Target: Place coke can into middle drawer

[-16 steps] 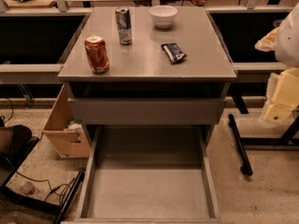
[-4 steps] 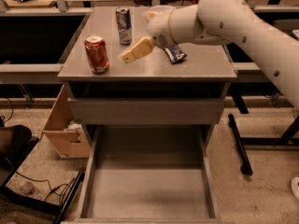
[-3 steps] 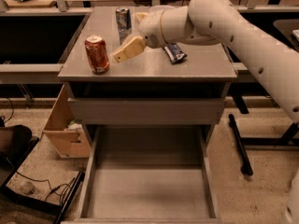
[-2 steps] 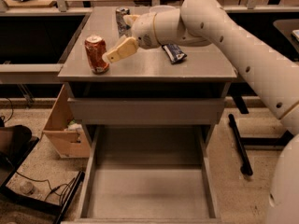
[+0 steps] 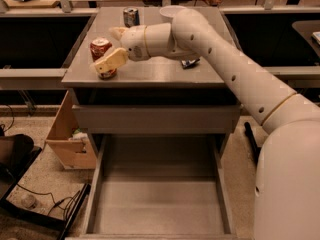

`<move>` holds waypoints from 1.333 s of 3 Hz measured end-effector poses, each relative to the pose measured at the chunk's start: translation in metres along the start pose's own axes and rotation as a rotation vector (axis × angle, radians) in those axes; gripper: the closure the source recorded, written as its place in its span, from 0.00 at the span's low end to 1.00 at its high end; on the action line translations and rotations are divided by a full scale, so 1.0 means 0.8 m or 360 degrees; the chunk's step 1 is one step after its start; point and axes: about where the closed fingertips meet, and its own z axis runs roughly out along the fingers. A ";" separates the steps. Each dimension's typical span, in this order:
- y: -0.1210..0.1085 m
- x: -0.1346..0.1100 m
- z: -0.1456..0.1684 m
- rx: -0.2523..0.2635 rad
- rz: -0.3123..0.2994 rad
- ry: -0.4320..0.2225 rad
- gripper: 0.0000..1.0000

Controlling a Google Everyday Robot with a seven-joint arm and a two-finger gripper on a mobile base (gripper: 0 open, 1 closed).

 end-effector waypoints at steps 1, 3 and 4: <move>-0.005 0.002 0.020 0.0009 0.0001 -0.0094 0.26; -0.016 0.001 0.030 0.0045 -0.0036 -0.0152 0.72; -0.016 0.001 0.030 0.0045 -0.0036 -0.0152 0.96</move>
Offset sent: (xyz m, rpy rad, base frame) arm 0.0307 0.0221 -0.0041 0.1324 -0.0774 -0.0445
